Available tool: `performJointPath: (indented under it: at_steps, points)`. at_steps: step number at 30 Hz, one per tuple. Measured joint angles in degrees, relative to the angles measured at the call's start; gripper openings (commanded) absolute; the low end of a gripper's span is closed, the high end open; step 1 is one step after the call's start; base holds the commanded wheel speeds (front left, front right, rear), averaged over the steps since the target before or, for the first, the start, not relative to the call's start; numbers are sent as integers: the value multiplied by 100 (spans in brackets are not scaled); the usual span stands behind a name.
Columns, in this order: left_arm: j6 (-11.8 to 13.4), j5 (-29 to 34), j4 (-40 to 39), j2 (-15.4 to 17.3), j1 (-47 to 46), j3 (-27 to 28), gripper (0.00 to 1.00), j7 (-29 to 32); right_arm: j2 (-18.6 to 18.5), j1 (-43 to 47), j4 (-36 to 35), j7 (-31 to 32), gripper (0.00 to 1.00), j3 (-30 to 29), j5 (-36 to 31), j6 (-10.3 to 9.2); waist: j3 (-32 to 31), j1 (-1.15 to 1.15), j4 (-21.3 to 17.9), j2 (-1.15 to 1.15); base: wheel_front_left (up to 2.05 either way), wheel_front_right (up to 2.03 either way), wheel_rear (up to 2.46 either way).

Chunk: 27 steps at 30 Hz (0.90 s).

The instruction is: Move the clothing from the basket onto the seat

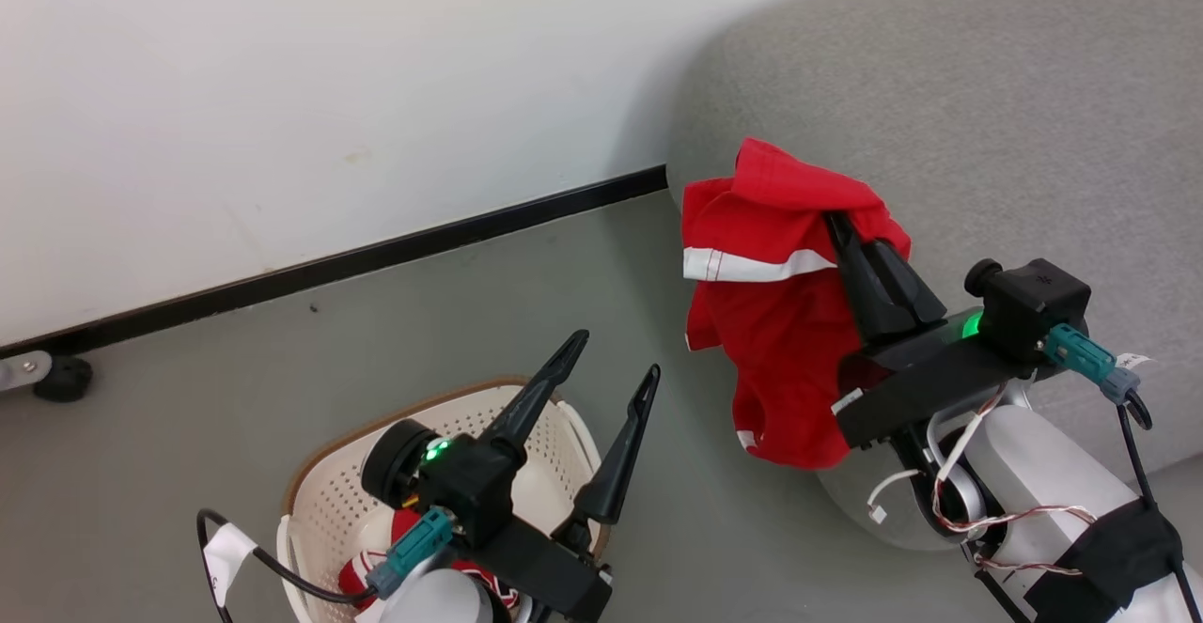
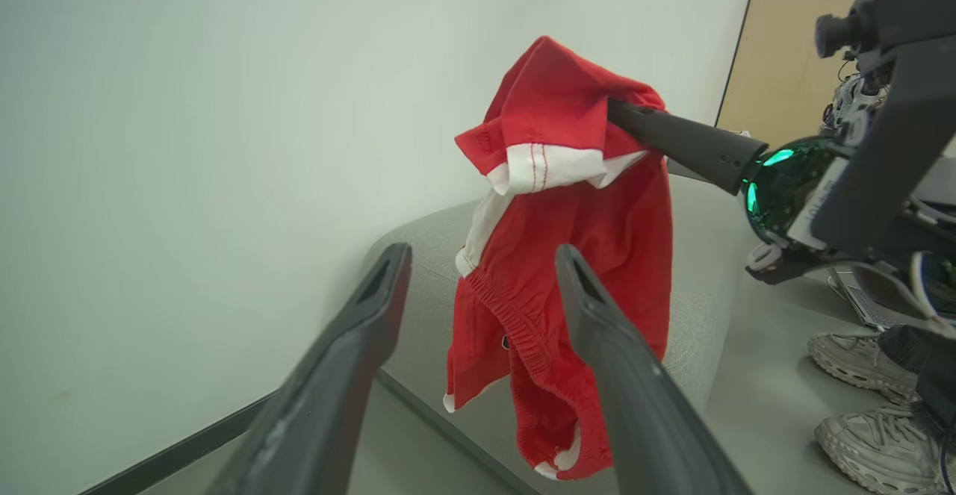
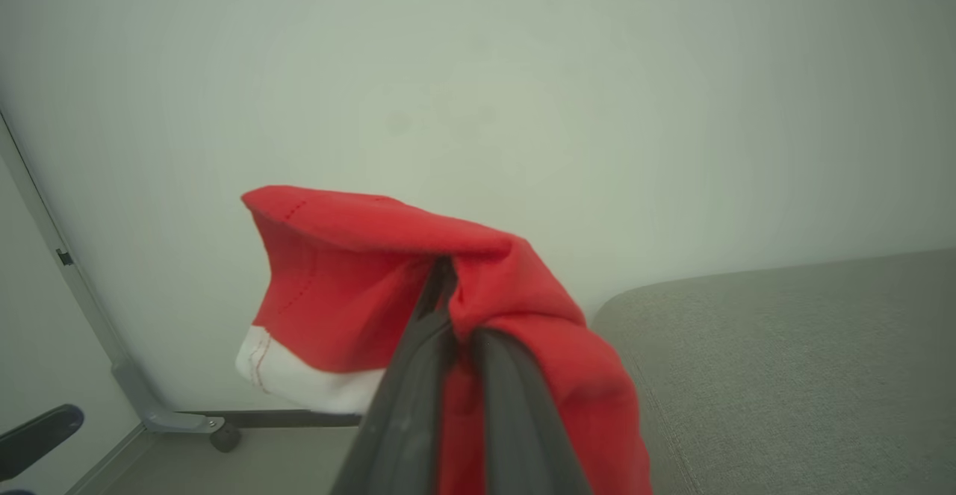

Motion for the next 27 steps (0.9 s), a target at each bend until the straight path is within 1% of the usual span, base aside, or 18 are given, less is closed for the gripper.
performJointPath:
  at_steps: [18, 23, 27]
  points:
    - [-8, 32, -4, -96, -4, -159, 100, 0, -3, 542, -459, -8, 0, -29, 0, -64, -104, 0, -1150, 0, 0, 0, 0]
    - [-57, 33, -7, -211, -70, -346, 100, 52, -194, 888, -745, -48, 0, -263, -1, -89, -82, 0, -1411, 0, 0, 0, 0]
    - [-107, 33, 10, -243, -264, -403, 100, 79, -221, 1059, -905, -48, 0, -402, -15, -108, 8, 0, -1505, 0, 0, 0, 0]
